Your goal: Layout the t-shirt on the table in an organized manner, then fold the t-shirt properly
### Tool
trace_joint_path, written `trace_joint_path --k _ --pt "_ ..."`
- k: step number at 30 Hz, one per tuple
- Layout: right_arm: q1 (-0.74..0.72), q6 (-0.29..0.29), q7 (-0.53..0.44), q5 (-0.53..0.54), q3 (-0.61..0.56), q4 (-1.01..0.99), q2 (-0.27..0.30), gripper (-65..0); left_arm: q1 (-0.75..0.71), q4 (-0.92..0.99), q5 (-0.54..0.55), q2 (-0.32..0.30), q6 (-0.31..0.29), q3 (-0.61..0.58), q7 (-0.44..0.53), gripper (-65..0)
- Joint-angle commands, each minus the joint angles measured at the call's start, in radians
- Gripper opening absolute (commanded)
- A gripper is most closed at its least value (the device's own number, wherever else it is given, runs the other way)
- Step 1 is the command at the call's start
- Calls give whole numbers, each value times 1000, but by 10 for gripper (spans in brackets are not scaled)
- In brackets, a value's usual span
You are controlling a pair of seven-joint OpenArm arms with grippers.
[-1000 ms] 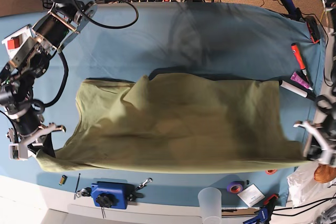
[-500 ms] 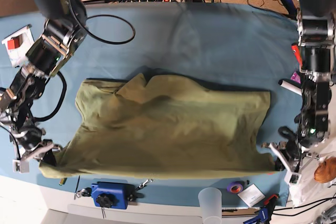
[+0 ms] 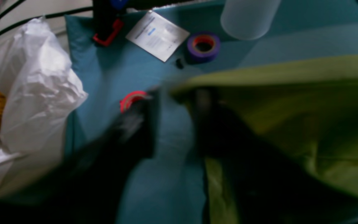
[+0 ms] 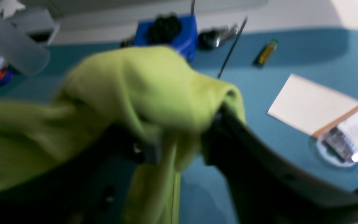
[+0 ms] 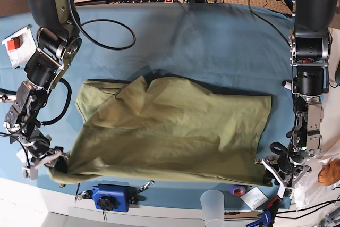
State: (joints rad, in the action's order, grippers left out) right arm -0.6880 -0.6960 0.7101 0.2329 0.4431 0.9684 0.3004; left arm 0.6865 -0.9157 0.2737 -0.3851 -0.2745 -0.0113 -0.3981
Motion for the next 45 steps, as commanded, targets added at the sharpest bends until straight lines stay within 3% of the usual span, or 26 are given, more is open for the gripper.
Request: trace_joint_path --k 1,5,10,15,20,23,26,30,36,42,45 --pt "-41 -2 -53 20 -13 18 21 -404 39 -14 6 -11 0 7 32 -369" --pt "-41 2 -84 20 -48 18 21 -403 39 -14 7 -11 0 7 22 -360" --pt "-52 68 -111 20 -50 18 29 -403 40 -15 18 -11 0 7 21 -360" --pt "-76 98 -44 21 -50 18 40 -404 40 -15 18 -11 0 7 -45 -360" --pt "-73 87 124 98 -49 26 48 -404 31 -37 111 -33 -8 8 -217 -383" --pt "-44 42 200 180 -45 82 53 -406 7 -85 217 -68 -72 13 -325 -439" --pt "15 4 236 240 -34 210 63 -406 -48 -178 324 -90 -141 53 -428 -477" --pt "114 5 290 245 -10 422 63 -406 -169 -336 390 -92 -150 142 -501 -514" --pt "259 13 366 269 52 607 63 -406 -380 -568 361 -92 -150 178 -504 -515" --pt "399 12 431 396 164 620 63 -406 -533 -759 264 -92 -149 179 -500 -515" --pt "467 11 493 467 212 620 63 -406 -576 -839 183 -101 -119 196 -503 -515"
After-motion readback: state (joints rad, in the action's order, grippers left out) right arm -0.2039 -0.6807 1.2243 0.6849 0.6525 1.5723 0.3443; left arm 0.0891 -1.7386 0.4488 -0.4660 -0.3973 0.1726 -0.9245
